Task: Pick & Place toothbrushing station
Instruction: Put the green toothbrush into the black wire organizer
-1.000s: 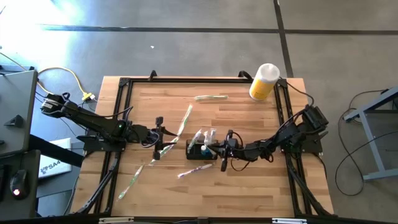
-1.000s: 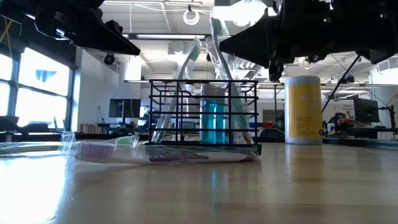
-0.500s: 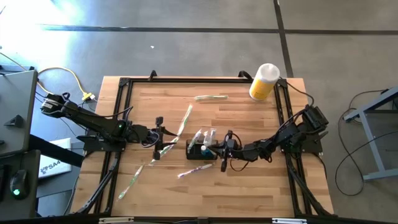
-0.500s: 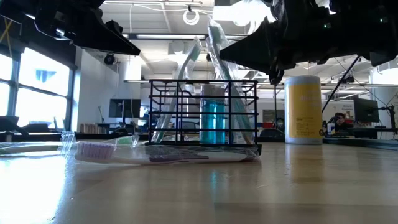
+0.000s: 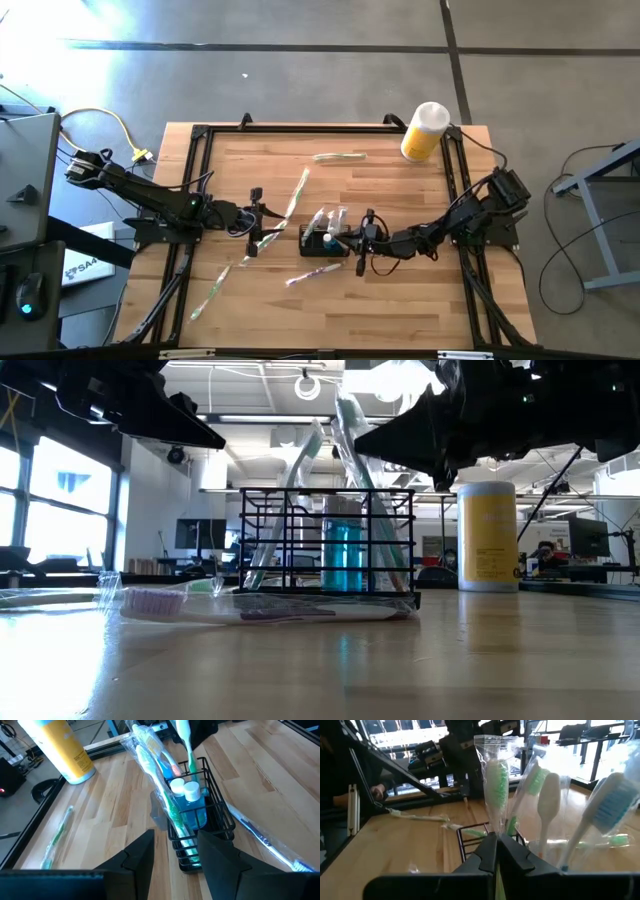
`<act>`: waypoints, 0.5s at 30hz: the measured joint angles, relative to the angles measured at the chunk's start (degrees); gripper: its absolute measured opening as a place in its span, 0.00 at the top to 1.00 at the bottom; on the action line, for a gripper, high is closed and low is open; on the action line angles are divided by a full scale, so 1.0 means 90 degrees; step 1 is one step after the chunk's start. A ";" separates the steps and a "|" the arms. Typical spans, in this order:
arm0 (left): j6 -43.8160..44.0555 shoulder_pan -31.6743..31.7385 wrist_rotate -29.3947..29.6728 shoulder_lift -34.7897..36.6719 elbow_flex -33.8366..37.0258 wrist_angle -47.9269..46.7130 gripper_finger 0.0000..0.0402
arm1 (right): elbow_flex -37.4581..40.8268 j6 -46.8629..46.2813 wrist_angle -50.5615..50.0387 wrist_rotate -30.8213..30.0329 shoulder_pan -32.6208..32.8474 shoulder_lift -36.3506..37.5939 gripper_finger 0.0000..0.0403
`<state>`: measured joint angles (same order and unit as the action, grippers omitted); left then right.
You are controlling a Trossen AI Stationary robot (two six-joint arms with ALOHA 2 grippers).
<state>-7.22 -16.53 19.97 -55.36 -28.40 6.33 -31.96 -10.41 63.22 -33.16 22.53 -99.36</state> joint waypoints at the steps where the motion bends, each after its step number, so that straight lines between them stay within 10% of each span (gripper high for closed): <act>1: 0.0000 0.0000 0.0000 -0.0001 0.0000 -0.0001 0.64 | 0.0002 0.0005 0.0005 0.0019 0.0008 -0.0002 0.99; 15: 0.0017 0.0000 0.0000 -0.0001 -0.0005 -0.0001 0.64 | 0.0002 0.0017 0.0002 0.0018 0.0041 -0.0002 0.67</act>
<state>-7.07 -16.53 19.97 -55.37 -28.45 6.32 -31.94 -10.26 63.24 -32.99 22.90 -99.37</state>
